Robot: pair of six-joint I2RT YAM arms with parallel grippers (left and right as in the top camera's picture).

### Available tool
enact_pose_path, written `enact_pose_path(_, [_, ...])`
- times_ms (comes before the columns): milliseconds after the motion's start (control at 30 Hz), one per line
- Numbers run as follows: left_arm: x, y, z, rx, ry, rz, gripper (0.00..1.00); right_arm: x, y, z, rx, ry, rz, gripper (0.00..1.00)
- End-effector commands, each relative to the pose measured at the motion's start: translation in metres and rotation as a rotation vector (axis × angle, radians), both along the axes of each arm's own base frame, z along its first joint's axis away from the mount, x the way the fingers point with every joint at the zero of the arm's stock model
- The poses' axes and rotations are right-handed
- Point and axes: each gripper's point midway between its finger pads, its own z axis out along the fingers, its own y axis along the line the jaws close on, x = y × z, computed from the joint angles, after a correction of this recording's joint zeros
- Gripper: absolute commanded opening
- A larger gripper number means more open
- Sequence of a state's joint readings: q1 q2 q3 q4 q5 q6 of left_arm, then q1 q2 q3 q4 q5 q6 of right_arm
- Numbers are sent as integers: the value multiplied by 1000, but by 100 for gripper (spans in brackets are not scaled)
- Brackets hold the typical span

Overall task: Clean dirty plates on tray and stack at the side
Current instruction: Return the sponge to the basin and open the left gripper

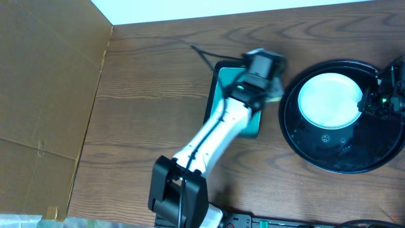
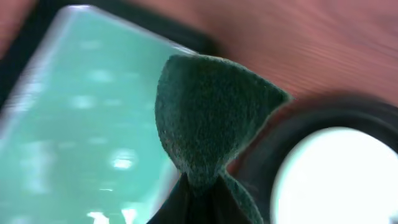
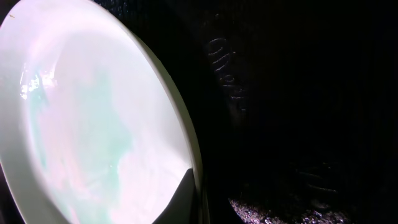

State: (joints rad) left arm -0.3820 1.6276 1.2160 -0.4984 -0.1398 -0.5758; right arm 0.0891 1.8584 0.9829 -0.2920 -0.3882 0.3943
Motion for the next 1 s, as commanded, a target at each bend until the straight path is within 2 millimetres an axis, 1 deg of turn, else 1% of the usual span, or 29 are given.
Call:
enact_pose_path(0, [-1,54,-30,49,96,112,7,-8,4,-13,-2,45,11,1])
enact_pose_path(33, [-1,66,-38,54,120,134,7,-8,4,-13,-2,45,11,1])
enact_pose_path(100, [1,79,-54,53,163,132,8,-7,4,-13,-2,43,11,1])
enact_pose_path(200, [4,79,-79,6,222,88,8,-6,4,-12,-1,37,11,1])
enact_pose_path(300, [4,82,-103,0,270,95,8,-5,4,-12,-1,34,11,1])
enact_pose_path(367, [5,83,-113,1,283,99,8,-5,4,-12,-1,34,10,1])
enact_pose_path(400, [6,84,-115,2,283,100,8,-5,4,-12,-1,34,11,1])
enact_pose_path(433, [7,85,-115,1,281,102,10,-5,4,-12,-1,34,11,1])
enact_pose_path(467, [7,85,-115,0,278,103,15,-5,4,-12,-1,34,11,1])
enact_pose_path(500, [9,85,-114,-1,272,104,26,-5,4,-12,-1,34,11,1])
enact_pose_path(533, [10,85,-112,-2,266,104,40,-5,4,-12,-1,33,11,1])
enact_pose_path(600, [12,86,-106,4,255,90,53,-5,4,-12,-5,27,21,1])
enact_pose_path(633, [13,86,-102,9,249,79,57,-5,4,-11,-7,23,28,1])
enact_pose_path(700, [15,87,-87,8,227,75,59,-4,4,-8,-14,8,42,1])
enact_pose_path(800, [19,86,-53,-4,150,74,62,1,-3,1,-64,-28,31,1])
enact_pose_path(867, [20,86,-26,-15,81,74,67,4,-6,14,-112,-77,48,1])
enact_pose_path(967, [20,87,15,-27,-23,75,71,9,-8,41,-199,-172,77,1])
